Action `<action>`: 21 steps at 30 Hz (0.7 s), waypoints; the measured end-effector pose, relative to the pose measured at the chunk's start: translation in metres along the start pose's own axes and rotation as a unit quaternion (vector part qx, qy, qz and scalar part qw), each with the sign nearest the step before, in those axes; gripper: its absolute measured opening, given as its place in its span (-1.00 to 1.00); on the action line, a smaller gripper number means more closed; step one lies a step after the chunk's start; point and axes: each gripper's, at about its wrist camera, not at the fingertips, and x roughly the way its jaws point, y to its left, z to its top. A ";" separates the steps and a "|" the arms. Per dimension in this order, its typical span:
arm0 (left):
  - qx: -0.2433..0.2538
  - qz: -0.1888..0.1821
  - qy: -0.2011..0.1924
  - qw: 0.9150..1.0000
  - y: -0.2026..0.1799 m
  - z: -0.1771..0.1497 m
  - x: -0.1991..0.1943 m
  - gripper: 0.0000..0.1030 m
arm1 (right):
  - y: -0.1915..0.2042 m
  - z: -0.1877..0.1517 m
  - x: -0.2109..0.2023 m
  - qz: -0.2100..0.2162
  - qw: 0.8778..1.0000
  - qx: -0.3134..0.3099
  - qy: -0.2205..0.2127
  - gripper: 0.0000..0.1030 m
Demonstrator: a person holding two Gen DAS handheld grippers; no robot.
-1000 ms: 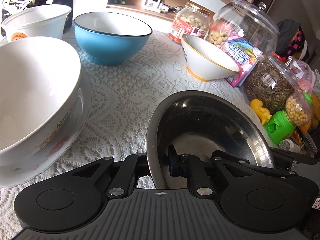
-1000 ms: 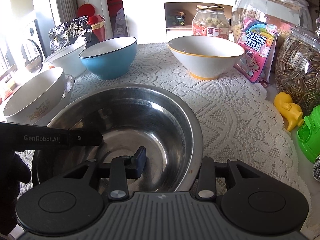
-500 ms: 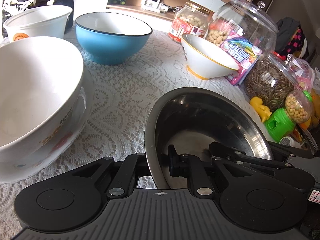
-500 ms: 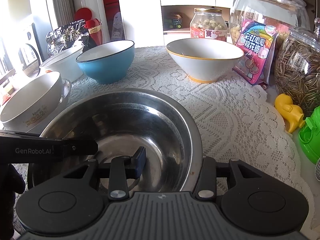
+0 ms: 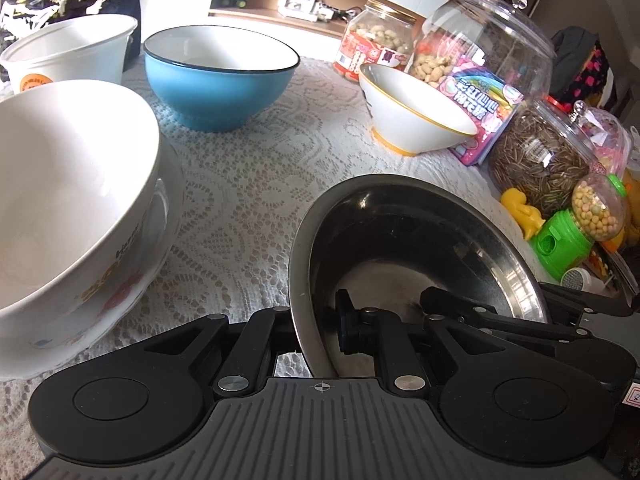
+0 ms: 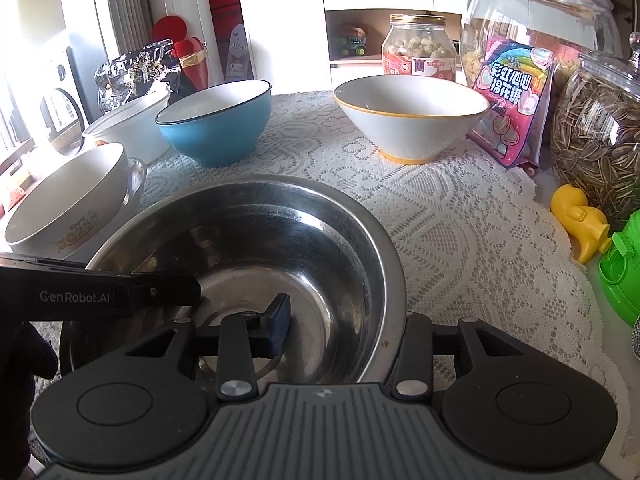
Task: Organize plates and bowls
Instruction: 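Carry the steel bowl with both tools over the stacked white bowls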
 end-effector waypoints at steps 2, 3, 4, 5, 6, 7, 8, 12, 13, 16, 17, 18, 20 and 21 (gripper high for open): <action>0.000 -0.001 0.002 1.000 0.000 0.001 0.000 -0.71 | 0.000 0.000 -0.001 0.004 1.000 -0.001 0.005 -0.22; 0.003 0.000 0.003 1.000 -0.001 0.001 0.000 -0.71 | -0.002 0.002 -0.002 0.008 1.000 0.002 0.010 -0.22; 0.005 0.002 0.004 1.000 -0.002 0.001 0.000 -0.71 | -0.004 0.004 -0.002 0.012 1.000 0.009 0.015 -0.22; 0.006 0.003 0.006 1.000 -0.002 0.001 0.000 -0.71 | -0.006 0.005 -0.003 0.018 1.000 0.016 0.018 -0.22; 0.005 0.007 0.008 1.000 -0.004 0.002 0.000 -0.71 | -0.010 0.007 -0.003 0.024 0.999 0.028 0.020 -0.22; 0.007 0.010 0.011 1.000 -0.005 0.003 0.001 -0.71 | -0.013 0.009 -0.003 0.024 0.999 0.037 0.021 -0.23; 0.010 0.013 0.013 1.000 -0.007 0.004 0.001 -0.71 | -0.016 0.011 -0.003 0.020 0.999 0.043 0.023 -0.23; 0.027 0.031 0.023 0.999 -0.014 0.006 0.002 -0.69 | -0.026 0.020 0.005 0.003 0.997 0.063 0.048 -0.24; 0.030 0.033 0.025 0.999 -0.015 0.006 0.002 -0.69 | -0.026 0.021 0.005 0.004 0.997 0.059 0.050 -0.30; 0.031 0.038 0.037 0.998 -0.018 0.008 0.002 -0.68 | -0.021 0.021 0.003 0.017 0.997 0.044 0.059 -0.54; 0.032 0.037 0.040 0.998 -0.018 0.009 0.002 -0.68 | -0.020 0.021 0.002 0.014 0.997 0.044 0.061 -0.54; 0.031 0.038 0.043 0.998 -0.019 0.009 0.002 -0.68 | -0.018 0.021 0.001 0.010 0.997 0.044 0.061 -0.54; 0.023 0.038 0.054 0.998 -0.019 0.011 0.001 -0.68 | -0.017 0.022 -0.002 0.006 0.997 0.049 0.061 -0.54; 0.020 0.036 0.060 0.997 -0.019 0.012 0.000 -0.68 | -0.016 0.023 -0.005 0.002 0.997 0.049 0.059 -0.54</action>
